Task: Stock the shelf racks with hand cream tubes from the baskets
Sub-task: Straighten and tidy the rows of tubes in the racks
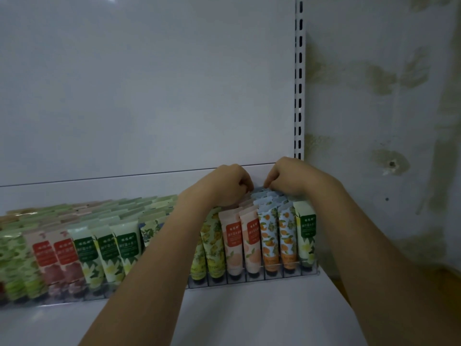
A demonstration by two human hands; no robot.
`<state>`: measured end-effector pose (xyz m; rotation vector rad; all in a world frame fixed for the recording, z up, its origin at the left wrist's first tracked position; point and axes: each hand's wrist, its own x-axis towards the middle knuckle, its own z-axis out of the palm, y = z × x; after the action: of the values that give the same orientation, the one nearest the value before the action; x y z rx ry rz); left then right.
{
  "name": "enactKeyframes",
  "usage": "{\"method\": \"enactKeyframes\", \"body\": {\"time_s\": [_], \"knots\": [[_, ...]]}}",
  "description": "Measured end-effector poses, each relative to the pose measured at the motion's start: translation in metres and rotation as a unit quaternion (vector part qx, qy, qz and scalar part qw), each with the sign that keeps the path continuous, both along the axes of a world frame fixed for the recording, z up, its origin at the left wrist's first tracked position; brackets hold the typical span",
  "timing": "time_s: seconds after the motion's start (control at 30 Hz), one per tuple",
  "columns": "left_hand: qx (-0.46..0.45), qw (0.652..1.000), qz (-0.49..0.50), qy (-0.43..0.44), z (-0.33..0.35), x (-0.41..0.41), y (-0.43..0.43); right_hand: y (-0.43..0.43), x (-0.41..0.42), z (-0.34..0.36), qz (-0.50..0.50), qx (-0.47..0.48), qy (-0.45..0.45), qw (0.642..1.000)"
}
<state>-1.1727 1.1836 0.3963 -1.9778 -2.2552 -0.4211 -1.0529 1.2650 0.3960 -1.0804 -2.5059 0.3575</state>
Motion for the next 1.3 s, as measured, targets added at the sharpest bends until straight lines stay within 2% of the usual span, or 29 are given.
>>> {"method": "enactKeyframes", "body": {"time_s": [0.3,0.47,0.53,0.63,0.7,0.9,1.3], "knots": [[-0.009,1.000,0.001,0.006,-0.001,0.000,0.000,0.008,-0.004,-0.010,-0.041,-0.011,0.037,0.998],[0.025,1.000,-0.010,-0.001,0.009,0.004,-0.007,-0.006,0.015,0.016,0.003,0.031,0.164,0.986],[0.048,0.998,-0.034,-0.002,0.016,0.011,-0.013,-0.012,0.031,0.032,0.031,0.022,0.139,0.990],[0.056,0.996,-0.074,-0.001,0.019,0.024,-0.020,-0.018,0.051,0.037,0.061,-0.006,0.016,0.998],[0.046,0.995,-0.087,0.002,0.020,0.032,-0.022,-0.019,0.061,0.031,0.073,-0.012,-0.023,0.997],[-0.032,0.996,-0.074,0.033,0.016,0.056,-0.023,-0.020,0.077,0.011,0.091,-0.024,-0.038,0.995],[-0.018,0.998,-0.048,0.033,0.011,0.064,-0.021,-0.015,0.076,0.003,0.107,-0.004,-0.025,0.994]]}}
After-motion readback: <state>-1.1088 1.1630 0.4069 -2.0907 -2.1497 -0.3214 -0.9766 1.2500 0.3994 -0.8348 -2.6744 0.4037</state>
